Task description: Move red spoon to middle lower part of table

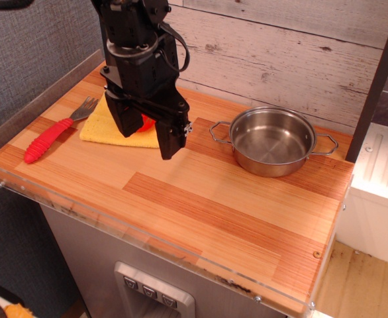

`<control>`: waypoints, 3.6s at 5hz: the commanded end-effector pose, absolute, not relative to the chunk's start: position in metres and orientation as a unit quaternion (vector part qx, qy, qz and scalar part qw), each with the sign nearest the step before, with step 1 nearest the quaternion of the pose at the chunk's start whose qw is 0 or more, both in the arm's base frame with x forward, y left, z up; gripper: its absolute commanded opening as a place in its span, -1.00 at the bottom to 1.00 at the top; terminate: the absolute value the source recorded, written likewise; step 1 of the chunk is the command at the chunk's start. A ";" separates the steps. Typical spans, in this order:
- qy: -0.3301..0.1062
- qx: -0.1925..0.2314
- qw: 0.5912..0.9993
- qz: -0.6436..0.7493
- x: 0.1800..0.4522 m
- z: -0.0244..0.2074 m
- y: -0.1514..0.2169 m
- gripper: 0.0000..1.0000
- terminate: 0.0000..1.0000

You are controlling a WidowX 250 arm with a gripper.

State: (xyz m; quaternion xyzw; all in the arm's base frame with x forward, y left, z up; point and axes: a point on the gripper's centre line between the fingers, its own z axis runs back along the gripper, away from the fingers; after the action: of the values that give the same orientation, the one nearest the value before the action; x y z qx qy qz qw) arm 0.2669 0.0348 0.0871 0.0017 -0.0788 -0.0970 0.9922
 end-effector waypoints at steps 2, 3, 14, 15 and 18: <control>-0.082 0.014 0.993 -0.078 0.254 0.097 0.068 1.00 -1.00; -0.073 0.035 0.996 -0.041 0.250 0.095 0.106 1.00 -1.00; -0.090 0.059 0.994 0.024 0.266 0.050 0.225 1.00 -1.00; -0.075 0.063 0.995 0.029 0.265 0.036 0.228 1.00 -1.00; -0.059 0.055 0.996 0.032 0.265 0.020 0.220 -1.00 -1.00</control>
State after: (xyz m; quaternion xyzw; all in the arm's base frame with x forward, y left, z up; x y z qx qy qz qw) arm 0.2659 0.2162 0.0095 0.0445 -0.0481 0.0321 0.9973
